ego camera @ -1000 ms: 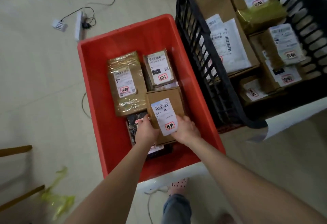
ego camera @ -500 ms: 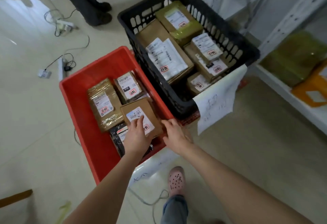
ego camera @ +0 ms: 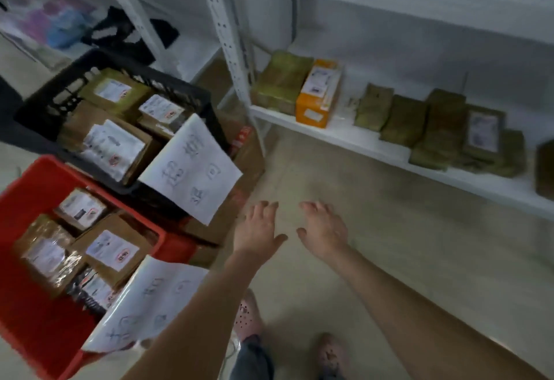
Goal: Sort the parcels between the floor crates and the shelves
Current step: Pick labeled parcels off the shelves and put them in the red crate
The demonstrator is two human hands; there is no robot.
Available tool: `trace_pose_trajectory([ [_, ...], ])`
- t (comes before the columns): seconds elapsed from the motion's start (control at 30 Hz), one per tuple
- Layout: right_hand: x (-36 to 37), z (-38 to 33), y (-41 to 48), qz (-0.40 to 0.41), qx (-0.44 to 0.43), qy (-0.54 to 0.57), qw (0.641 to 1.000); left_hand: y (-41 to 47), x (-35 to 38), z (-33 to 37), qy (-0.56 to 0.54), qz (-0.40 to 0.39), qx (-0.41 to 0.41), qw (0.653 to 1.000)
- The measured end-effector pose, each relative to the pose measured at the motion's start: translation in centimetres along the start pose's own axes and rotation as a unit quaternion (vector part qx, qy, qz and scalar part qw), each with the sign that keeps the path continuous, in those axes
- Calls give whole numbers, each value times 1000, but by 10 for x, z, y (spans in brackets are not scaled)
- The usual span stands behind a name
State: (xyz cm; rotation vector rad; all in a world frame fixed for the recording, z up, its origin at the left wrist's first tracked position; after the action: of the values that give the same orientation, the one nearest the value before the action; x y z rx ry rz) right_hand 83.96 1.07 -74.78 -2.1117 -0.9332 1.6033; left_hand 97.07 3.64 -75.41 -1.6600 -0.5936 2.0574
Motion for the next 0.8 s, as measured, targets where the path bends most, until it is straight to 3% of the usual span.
trace_pose_trajectory([
  [0.37,-40,270,-88,79,188,124,971,61,11,280,126,-22,174,976],
  [0.8,-85,469,-64,139,323,272,896,180,16,464,183,-36,295,937],
])
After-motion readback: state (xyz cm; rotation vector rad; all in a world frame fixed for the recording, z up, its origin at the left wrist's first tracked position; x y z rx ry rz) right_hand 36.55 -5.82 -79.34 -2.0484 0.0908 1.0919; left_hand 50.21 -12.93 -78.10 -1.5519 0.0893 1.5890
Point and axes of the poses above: each hand's wrist, its own y-axis towards the middle knuckle, its own x-axis out of the palm, z = x × y, the point moved 7 cm from there along y, towards the middle knuckle, and after that the axes turned 14 degrees about -z, right-handed, at the moved point
